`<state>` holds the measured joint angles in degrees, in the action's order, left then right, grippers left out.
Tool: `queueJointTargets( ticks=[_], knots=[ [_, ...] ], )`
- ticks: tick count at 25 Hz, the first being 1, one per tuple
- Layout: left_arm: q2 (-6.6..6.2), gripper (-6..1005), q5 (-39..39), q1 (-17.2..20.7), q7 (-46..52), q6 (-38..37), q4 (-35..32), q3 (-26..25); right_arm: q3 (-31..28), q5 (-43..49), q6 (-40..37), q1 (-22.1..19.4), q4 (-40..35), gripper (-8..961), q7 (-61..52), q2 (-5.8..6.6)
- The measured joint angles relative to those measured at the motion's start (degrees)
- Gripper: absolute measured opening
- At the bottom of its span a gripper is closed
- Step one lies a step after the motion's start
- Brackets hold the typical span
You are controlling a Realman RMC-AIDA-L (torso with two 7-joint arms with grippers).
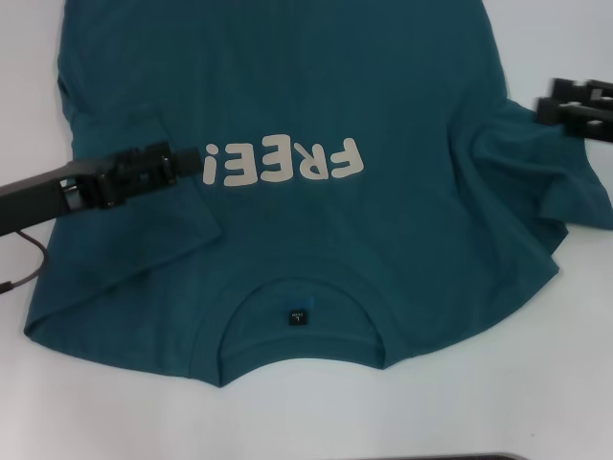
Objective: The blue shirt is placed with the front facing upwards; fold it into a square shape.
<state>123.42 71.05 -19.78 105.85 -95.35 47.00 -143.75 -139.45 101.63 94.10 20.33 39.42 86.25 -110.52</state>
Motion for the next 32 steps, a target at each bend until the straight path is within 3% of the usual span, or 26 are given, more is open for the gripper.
queueJointTargets(
  ticks=[4, 7, 13, 23, 32],
  knots=[
    [0.0, 886, 0.0, 0.14, -1.0, -0.02, -1.11, 0.13, -3.18, 3.8, -1.8, -0.83, 2.25, 746, -8.07, 1.77],
    [0.1, 886, 0.0, 0.15, -1.84, -0.02, -1.32, 0.78, -6.42, 8.72, -4.7, -0.67, 4.61, 746, -13.46, 2.0],
    [0.12, 885, -0.85, -0.29, -2.44, -0.02, -1.37, 1.75, -8.37, 16.05, -8.87, 0.5, 7.61, 746, -20.77, 1.8],
    [-0.03, 877, -1.35, -0.67, -2.94, 0.4, -1.37, 2.52, -8.43, 24.1, -13.63, 3.65, 6.56, 745, -28.78, 1.69],
    [-0.13, 877, -1.49, -1.02, -3.02, 0.56, -1.41, 2.51, -8.02, 26.19, -15.72, 6.13, 3.37, 746, -27.82, 0.11]
  ],
)
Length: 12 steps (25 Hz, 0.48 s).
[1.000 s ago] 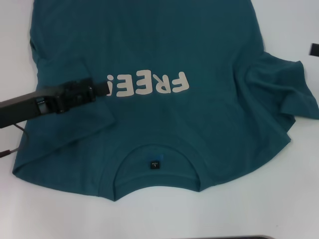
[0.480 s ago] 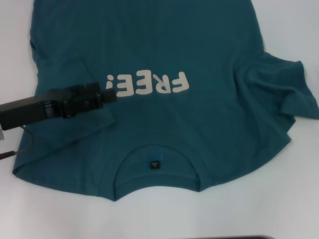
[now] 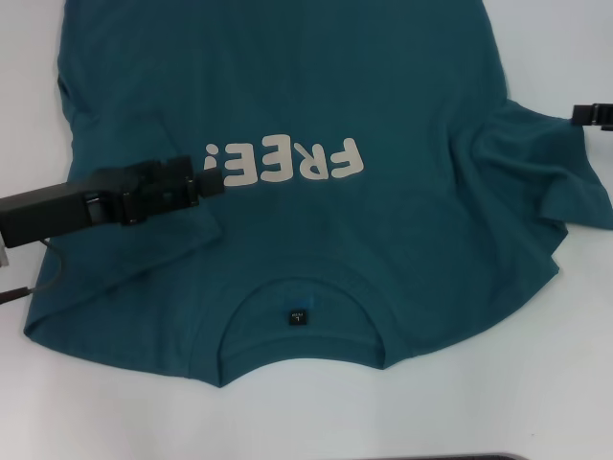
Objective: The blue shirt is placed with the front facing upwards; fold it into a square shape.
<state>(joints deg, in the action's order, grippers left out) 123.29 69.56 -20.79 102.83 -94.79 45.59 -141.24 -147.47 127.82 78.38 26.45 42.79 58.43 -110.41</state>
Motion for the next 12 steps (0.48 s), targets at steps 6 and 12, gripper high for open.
queueJointTargets(
  ticks=[6, 12],
  knots=[
    [-0.07, 877, 0.0, -0.03, 0.0, 0.25, -0.06, 0.0, 0.21, 0.12, -2.69, 0.08, -1.41, 746, 1.3, -1.3],
    [-0.13, 876, 0.0, -0.13, -0.01, 0.62, -0.07, 0.0, 0.74, 0.23, -4.35, 0.08, -2.59, 745, 2.11, -1.57]
  ],
)
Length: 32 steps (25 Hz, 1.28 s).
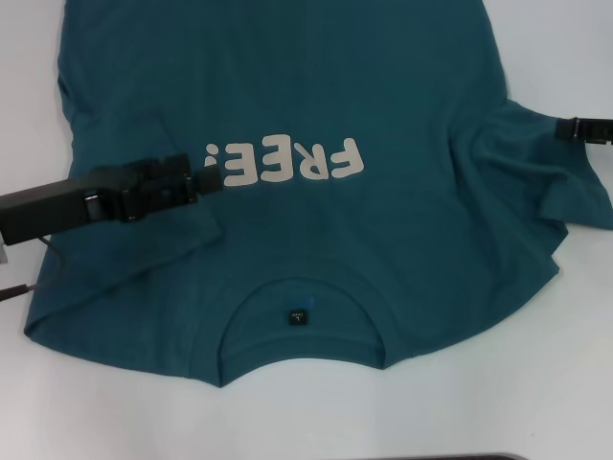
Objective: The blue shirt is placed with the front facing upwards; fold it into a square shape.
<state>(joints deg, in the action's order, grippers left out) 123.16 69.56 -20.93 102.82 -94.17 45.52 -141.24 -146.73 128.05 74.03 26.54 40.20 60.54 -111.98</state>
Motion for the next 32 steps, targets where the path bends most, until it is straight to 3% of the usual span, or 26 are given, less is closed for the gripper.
queueJointTargets(
  ticks=[12, 32],
  knots=[
    [0.16, 876, 0.06, 0.14, 0.0, 0.0, 0.01, 0.0, -0.01, 0.01, -0.18, -0.42, 0.58, 746, 0.55, 0.22],
    [-0.03, 877, 0.05, -0.07, 0.0, 0.18, -0.61, 0.0, 0.22, 0.0, -5.12, 0.1, -1.45, 712, 4.25, -1.85]
  ],
)
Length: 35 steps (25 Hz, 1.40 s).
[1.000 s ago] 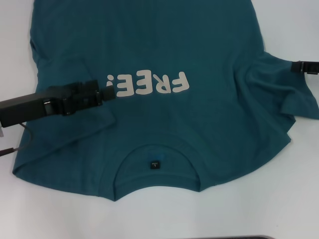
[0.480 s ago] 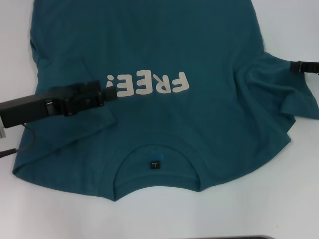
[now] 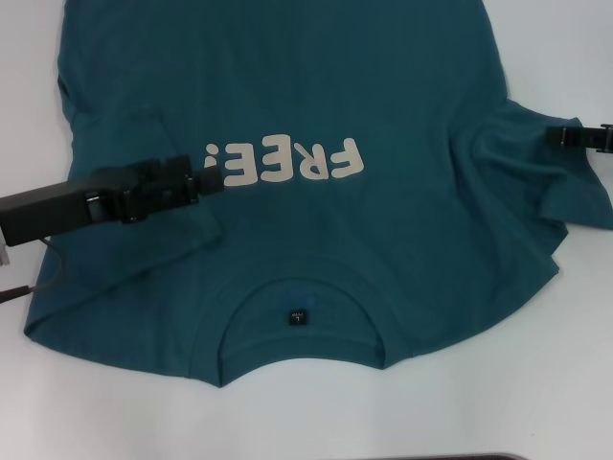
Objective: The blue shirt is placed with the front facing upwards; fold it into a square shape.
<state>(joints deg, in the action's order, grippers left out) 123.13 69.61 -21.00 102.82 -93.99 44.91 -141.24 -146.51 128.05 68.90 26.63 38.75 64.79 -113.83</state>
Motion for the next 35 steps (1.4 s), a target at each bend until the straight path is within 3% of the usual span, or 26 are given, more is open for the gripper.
queueJointTargets(
  ticks=[25, 30, 33, 35],
  knots=[
    [-0.02, 877, 0.0, -0.01, -0.11, 0.04, -0.09, -0.41, 0.48, -0.08, 0.25, 0.41, 0.01, 629, 0.53, -0.24],
    [-0.11, 876, 0.0, -0.01, -0.23, 0.07, -0.09, -0.49, 0.53, -0.09, 0.31, 0.44, 0.01, 376, 0.39, -0.21],
    [-0.19, 876, 0.0, -0.01, -0.26, 0.43, -0.09, -0.47, 0.53, -0.15, 0.26, 0.44, 0.01, 136, 0.3, -0.19],
    [-0.21, 876, 0.0, -0.01, -0.26, 0.77, -0.09, -0.28, 0.43, -0.17, 0.17, 0.44, 0.01, 87, 0.27, -0.18]
  ],
)
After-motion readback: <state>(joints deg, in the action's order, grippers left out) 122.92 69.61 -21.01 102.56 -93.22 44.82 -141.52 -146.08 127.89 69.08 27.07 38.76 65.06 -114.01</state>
